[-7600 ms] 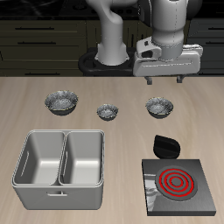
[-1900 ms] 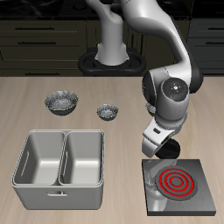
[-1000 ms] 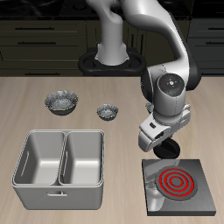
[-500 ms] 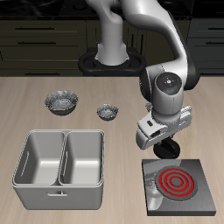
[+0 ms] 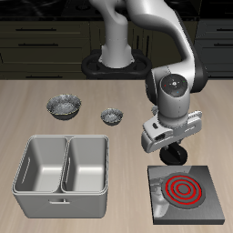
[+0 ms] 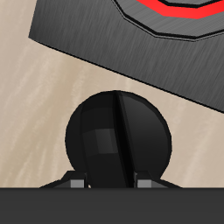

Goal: Turn off the stove and place the largest bowl in the left side of the drainer and the medium bowl in the right side

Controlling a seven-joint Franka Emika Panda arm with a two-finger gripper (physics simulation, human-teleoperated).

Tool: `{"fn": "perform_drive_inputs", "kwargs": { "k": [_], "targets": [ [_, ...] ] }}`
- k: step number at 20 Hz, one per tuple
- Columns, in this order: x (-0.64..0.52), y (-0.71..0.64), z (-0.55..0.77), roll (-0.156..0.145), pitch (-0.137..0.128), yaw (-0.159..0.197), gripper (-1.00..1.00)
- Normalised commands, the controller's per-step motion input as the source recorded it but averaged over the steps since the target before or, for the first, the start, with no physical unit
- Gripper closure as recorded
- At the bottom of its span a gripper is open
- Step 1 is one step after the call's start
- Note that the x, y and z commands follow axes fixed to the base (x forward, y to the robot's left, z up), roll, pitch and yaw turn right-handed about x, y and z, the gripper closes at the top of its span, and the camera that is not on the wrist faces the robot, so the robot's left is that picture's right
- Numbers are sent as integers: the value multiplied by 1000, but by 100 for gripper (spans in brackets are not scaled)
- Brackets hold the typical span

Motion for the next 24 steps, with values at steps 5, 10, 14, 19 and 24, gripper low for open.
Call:
{"fn": "perform_drive_inputs", "kwargs": {
  "k": [5, 10, 14, 19, 24],
  "targets": [
    [11, -27, 62, -10, 6, -64, 100],
    [-36, -2, 84, -6, -9, -65, 100],
    [-12, -77, 135, 2, -17, -75, 100],
    [32, -21, 40, -12, 6, -48, 100],
    [12, -85, 55, -23, -10, -43, 100]
  ]
}}
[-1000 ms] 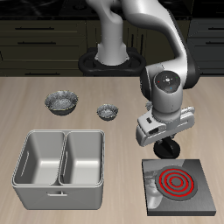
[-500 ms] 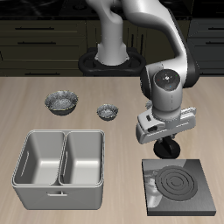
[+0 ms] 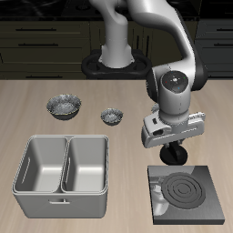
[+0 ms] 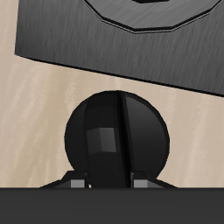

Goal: Turn off the stove and place the largest bowl in the left side of the drainer and the medium bowl in the right side

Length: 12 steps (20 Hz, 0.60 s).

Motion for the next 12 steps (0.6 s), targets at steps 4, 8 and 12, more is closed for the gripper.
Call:
{"fn": "perform_drive_inputs", "kwargs": {
  "k": [4, 8, 12],
  "targets": [
    [20, -23, 63, 5, 6, -43, 100],
    [22, -23, 86, -5, 5, -103, 100],
    [15, 26, 94, 12, 4, -59, 100]
  ]
}}
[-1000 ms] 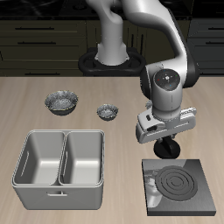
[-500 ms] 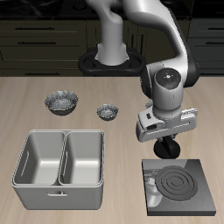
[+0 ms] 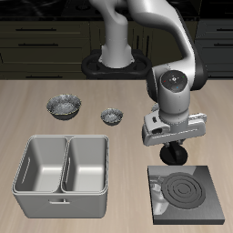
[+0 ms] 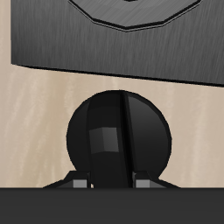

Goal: Turn off the stove and place the largest bowl in the left side of the drainer and the medium bowl in the right side

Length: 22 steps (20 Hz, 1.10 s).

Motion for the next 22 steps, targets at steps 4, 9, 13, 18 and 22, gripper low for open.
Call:
{"fn": "perform_drive_inputs", "kwargs": {
  "k": [4, 9, 13, 18, 22],
  "targets": [
    [-49, 26, 155, 11, -23, -86, 100],
    [5, -24, 96, 15, 6, -89, 100],
    [-2, -2, 35, 13, 2, -57, 100],
    [29, -158, 87, -48, -7, -73, 100],
    [-14, -101, 98, -38, -2, -47, 100]
  ]
}}
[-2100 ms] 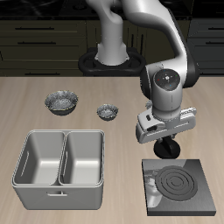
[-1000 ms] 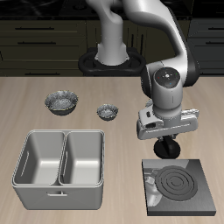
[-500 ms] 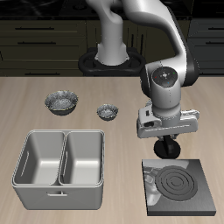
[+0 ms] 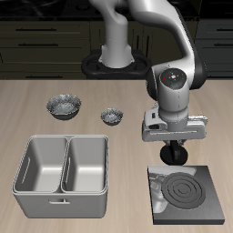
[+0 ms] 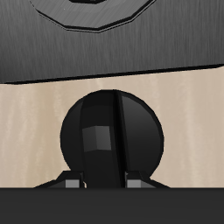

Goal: Turn off the stove and place the largest bowl in the left side of the drainer and the medium bowl in the right side

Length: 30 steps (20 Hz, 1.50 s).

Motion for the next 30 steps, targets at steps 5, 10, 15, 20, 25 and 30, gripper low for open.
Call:
{"fn": "perform_drive_inputs", "kwargs": {
  "k": [5, 10, 15, 20, 25, 30],
  "targets": [
    [6, -77, 13, -34, 10, -17, 100],
    [-2, -85, 56, -19, 2, -37, 100],
    [-29, -3, 41, -9, -2, -32, 100],
    [4, -15, 40, 2, 0, -57, 100],
    [2, 84, 7, 18, 7, -37, 100],
    [-13, 76, 21, 20, 16, -73, 100]
  ]
}}
